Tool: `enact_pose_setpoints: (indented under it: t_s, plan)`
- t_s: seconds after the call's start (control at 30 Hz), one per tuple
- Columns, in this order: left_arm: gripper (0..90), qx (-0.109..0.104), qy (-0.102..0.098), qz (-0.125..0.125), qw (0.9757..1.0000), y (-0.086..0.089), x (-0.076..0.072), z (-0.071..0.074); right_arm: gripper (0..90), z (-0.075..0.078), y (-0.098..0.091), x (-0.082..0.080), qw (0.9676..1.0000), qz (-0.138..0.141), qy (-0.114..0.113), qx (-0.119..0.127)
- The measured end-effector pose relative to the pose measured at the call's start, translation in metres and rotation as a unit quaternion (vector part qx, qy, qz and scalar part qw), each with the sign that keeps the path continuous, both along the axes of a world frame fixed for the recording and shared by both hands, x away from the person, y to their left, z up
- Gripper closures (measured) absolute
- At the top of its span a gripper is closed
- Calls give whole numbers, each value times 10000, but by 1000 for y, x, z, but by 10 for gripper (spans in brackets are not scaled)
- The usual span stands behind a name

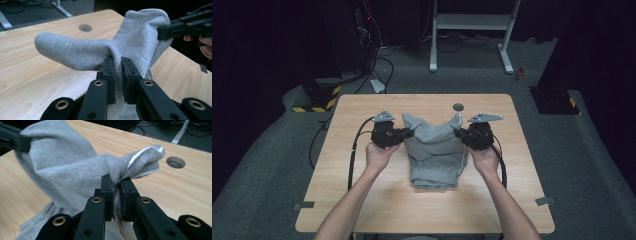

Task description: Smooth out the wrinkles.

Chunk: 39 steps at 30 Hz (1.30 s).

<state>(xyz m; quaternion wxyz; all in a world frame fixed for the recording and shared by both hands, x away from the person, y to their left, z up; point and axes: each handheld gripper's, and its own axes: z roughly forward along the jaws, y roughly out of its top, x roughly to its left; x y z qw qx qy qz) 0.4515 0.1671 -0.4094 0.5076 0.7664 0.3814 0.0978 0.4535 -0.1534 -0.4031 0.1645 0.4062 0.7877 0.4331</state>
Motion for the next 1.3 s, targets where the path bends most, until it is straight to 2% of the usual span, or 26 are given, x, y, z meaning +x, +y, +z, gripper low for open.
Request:
enact_pose_setpoints:
  t_s: [0.17, 0.37, 0.57, 0.87, 1.13, 1.3]
  plan:
    - [824, 65, 18, 5, 10000, 2, -2, -3, 831, -7, -2, -10, 10000, 63, 42, 53]
    - [823, 104, -63, -67, 9999, 0, -9, -4, 831, -13, -7, -22, 9998, 114, 96, 158]
    - [823, 211, -72, -146, 9996, -1, -15, -9, 830, -26, -15, -38, 9994, 147, 151, 266]
    - [823, 333, 0, -296, 9990, -3, -27, -20, 829, -44, -19, -56, 9990, 259, 247, 251]
    - [823, 281, 119, -330, 9990, -3, -37, -32, 828, -57, -20, -68, 9987, 302, 356, 218]
    - [822, 287, 181, -365, 9988, -1, -43, -38, 828, -62, -21, -74, 9987, 342, 330, 201]
